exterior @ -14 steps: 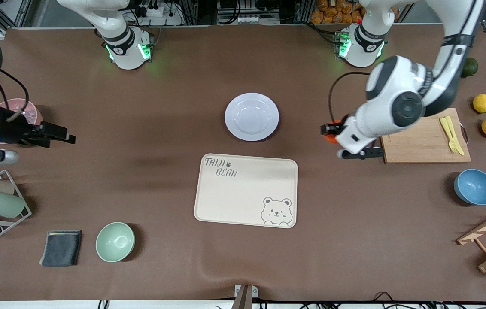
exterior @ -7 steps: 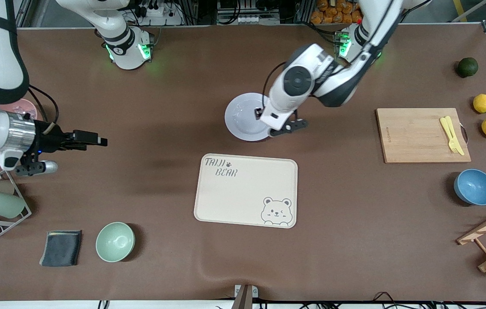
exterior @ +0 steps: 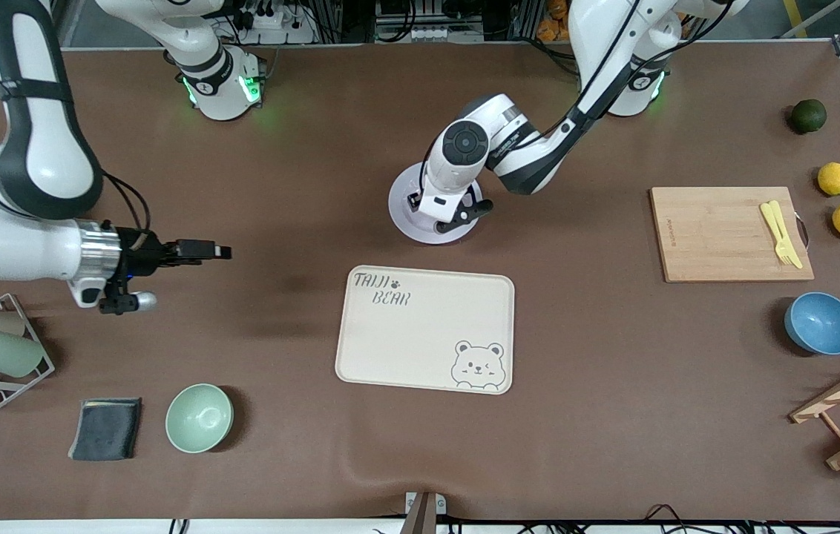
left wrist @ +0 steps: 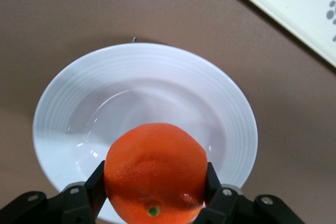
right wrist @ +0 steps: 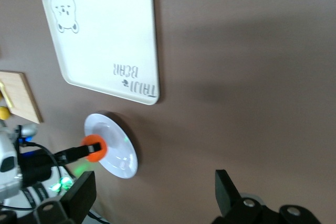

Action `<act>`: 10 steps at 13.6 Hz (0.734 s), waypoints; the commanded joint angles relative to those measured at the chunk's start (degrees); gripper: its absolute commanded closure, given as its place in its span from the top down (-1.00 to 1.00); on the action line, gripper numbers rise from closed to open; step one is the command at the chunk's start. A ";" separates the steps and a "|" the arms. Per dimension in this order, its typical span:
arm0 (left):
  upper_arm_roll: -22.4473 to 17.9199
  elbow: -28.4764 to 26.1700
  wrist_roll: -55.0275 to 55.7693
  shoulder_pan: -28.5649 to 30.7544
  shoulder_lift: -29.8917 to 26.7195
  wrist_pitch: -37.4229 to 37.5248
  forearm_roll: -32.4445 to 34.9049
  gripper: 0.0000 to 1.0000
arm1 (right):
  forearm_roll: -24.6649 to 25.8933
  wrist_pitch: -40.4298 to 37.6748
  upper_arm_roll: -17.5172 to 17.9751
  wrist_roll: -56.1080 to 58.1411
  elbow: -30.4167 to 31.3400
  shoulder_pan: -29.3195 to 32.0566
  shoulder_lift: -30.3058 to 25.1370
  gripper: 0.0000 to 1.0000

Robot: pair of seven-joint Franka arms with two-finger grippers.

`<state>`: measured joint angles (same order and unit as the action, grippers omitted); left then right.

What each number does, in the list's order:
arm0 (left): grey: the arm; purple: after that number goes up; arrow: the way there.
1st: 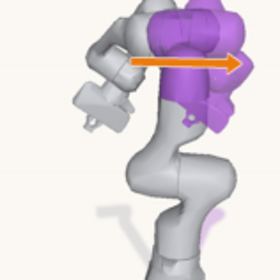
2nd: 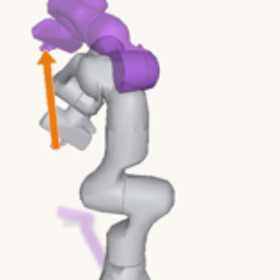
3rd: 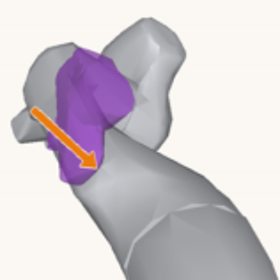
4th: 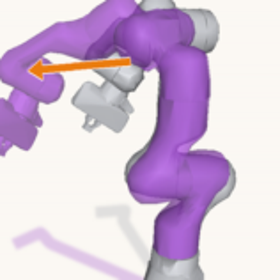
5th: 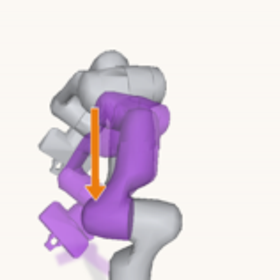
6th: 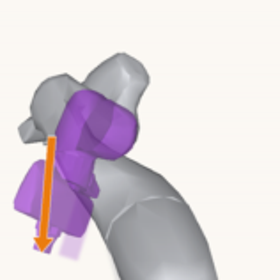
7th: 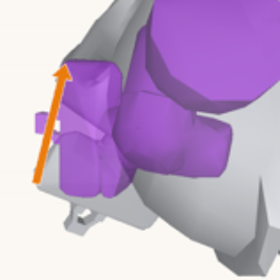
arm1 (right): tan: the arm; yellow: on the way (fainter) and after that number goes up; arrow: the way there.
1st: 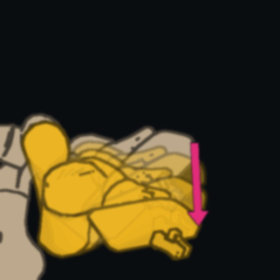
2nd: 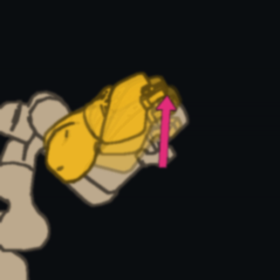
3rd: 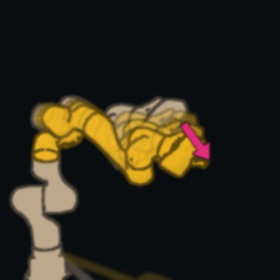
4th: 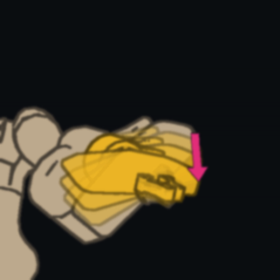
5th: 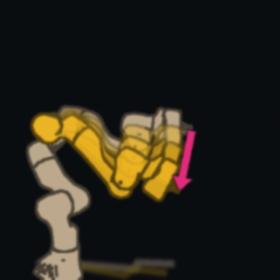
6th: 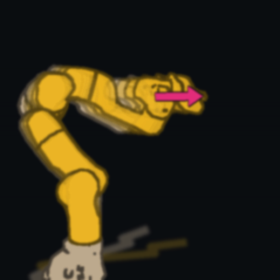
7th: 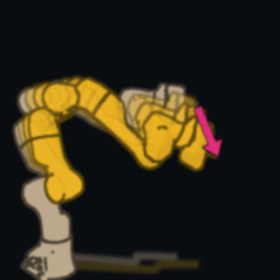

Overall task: Place orange and plate with both arms
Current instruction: 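Carry the orange with the left gripper over the white plate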

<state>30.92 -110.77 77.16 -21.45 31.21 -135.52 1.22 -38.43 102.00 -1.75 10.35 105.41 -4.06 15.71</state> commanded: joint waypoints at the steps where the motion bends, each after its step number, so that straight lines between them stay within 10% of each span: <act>1: -0.42 1.18 3.95 -1.48 2.44 -0.62 4.13 -0.94 | -6.11 1.79 -0.45 2.38 2.95 -1.65 0.81 1.00; 4: -0.68 1.26 6.51 -2.10 4.73 -0.62 6.15 -0.85 | -12.26 1.62 -0.45 9.74 4.71 -1.22 3.35 1.00; 6: -0.68 1.26 7.65 -2.10 5.52 -0.62 6.34 -0.29 | -17.26 2.14 -0.45 12.75 6.90 -1.65 4.15 1.00; 8: -0.68 1.35 7.74 -2.36 5.35 -0.62 6.34 1.00 | -19.39 4.33 -0.45 14.51 8.66 -2.97 4.59 1.00; 10: -0.77 3.80 7.74 -2.28 6.39 -0.27 6.25 1.00 | -22.19 4.52 -0.45 16.01 10.07 -3.76 4.68 1.00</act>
<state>30.55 -109.79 83.13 -23.11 36.20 -135.93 5.70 -57.16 105.48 -1.82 24.34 113.44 -6.38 21.18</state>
